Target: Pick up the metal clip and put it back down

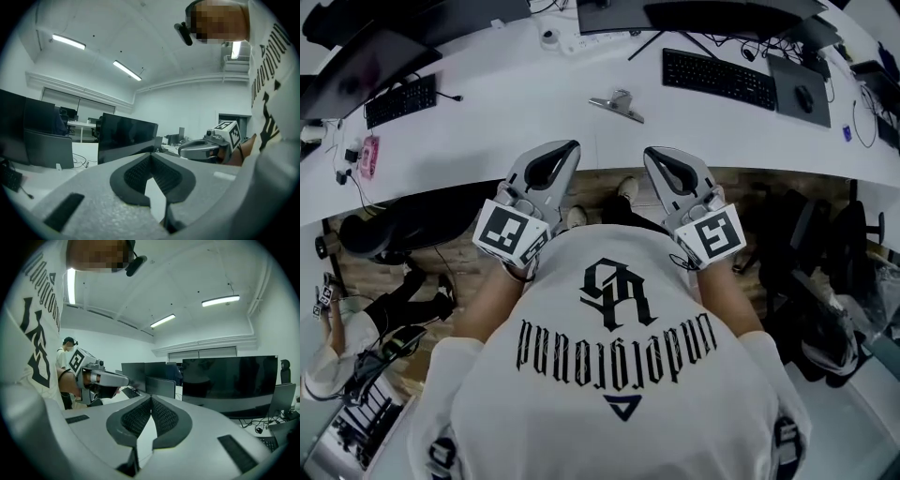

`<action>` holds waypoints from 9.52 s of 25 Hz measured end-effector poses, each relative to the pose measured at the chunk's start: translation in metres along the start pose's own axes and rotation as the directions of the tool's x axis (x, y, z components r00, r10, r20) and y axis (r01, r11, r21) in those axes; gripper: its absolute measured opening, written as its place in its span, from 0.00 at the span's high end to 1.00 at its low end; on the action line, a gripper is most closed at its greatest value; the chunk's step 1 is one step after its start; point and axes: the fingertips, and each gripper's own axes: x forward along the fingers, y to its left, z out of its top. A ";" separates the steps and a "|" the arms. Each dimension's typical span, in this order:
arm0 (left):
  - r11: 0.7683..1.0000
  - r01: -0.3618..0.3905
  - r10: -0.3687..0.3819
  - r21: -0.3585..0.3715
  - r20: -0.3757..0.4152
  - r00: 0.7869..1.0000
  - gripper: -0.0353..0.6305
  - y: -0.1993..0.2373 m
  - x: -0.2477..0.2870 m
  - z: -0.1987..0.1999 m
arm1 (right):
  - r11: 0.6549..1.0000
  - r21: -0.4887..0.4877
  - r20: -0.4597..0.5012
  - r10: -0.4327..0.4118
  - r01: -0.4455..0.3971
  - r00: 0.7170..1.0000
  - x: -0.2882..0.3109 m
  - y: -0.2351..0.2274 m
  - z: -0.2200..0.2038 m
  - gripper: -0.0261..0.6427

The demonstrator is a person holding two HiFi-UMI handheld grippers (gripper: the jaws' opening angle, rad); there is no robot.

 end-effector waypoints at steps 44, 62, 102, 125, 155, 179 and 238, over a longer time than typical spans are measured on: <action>0.995 0.040 -0.059 -0.092 -0.215 0.975 0.93 0.142 0.155 -0.102 | 0.983 0.135 -0.318 0.162 -0.124 0.934 0.164 -0.147 -0.149 0.86; 0.986 0.094 -0.133 -0.134 -0.318 0.939 0.93 0.160 0.179 -0.173 | 0.981 0.164 -0.523 0.178 -0.106 0.834 0.197 -0.158 -0.262 0.79; 0.982 0.063 -0.123 -0.180 -0.341 0.932 0.93 0.141 0.170 -0.196 | 0.968 0.150 -0.569 0.250 -0.200 0.783 0.189 -0.123 -0.286 0.92; 0.995 -0.023 0.001 -0.095 -0.224 0.975 0.93 0.084 0.140 -0.117 | 0.988 0.007 -0.411 0.143 -0.154 0.900 0.105 -0.123 -0.146 0.92; 0.995 -0.096 0.097 0.014 -0.076 0.992 0.93 0.022 0.117 -0.020 | 0.990 -0.100 -0.213 0.077 -0.100 0.974 0.028 -0.135 -0.046 0.92; 0.999 -0.030 0.031 0.010 -0.087 0.996 0.93 0.081 0.010 -0.031 | 0.992 -0.117 -0.253 0.006 -0.036 0.967 0.086 -0.046 -0.036 0.92; 0.974 -0.114 0.026 -0.196 -0.402 0.915 0.93 0.159 0.123 -0.202 | 0.955 0.148 -0.541 0.296 -0.258 0.787 0.201 -0.122 -0.254 0.92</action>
